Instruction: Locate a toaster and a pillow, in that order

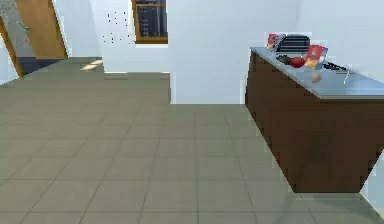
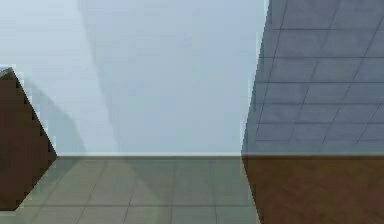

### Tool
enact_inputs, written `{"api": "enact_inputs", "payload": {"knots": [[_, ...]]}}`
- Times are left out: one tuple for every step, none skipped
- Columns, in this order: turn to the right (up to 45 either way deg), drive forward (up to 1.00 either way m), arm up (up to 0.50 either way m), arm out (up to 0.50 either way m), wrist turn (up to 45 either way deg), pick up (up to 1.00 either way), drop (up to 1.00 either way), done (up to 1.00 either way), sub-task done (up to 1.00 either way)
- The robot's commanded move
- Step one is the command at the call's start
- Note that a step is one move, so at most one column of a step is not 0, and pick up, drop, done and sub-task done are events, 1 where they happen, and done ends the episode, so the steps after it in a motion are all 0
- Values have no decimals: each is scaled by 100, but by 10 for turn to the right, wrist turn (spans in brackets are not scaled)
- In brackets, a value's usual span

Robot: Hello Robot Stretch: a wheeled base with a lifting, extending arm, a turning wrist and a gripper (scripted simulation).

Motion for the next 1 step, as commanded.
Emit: {"api": "enact_inputs", "payload": {"knots": [[90,0,0,0,0,0,0,0,0]]}}
